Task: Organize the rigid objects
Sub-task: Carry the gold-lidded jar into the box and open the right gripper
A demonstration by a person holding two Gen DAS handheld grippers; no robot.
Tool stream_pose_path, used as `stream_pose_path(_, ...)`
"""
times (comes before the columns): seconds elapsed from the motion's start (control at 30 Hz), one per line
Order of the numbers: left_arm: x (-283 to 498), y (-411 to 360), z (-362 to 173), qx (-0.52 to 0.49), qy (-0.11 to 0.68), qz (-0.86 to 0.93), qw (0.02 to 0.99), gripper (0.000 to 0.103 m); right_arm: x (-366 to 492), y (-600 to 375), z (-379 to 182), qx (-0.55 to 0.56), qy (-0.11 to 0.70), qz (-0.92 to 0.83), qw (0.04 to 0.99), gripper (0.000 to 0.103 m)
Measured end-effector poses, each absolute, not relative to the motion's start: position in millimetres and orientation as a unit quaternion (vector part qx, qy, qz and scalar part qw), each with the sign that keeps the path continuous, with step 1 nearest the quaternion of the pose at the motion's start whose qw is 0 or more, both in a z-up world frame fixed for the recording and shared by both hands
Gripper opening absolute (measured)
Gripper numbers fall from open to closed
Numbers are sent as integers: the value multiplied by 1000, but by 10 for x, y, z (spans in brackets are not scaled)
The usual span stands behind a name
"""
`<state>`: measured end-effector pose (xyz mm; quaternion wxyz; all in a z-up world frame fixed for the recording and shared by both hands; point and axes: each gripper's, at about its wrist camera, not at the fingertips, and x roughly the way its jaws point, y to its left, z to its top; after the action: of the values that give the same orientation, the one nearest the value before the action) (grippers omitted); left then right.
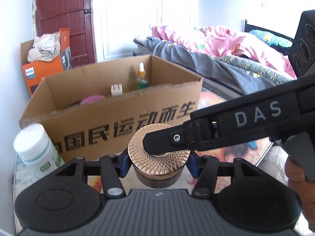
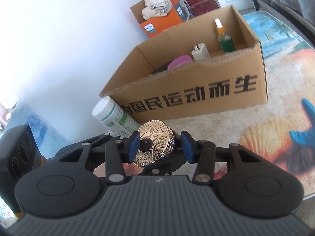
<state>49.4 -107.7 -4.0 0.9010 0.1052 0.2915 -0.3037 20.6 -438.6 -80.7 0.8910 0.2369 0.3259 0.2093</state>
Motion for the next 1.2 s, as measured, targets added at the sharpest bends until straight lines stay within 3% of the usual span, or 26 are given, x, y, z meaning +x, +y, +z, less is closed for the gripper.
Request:
stream_pose_path(0.23,745,-1117,594,100,223,-294,924,57,478,-4420,-147,199,252,233,918,45)
stream_pose_path(0.43,1362,-1297,767,64,261,-292,918,57,1135,-4572,49,197,279,234,910,46)
stream_pose_path(0.8,2338,-1399,184,-5,437,-259,861,57,2297,-4598,-536,201,433,218,851,51)
stream_pose_path(1.2,2610,-1467,-122,-3,501,-218,838,57,2654,-4520,-986,222,490,220,814,51)
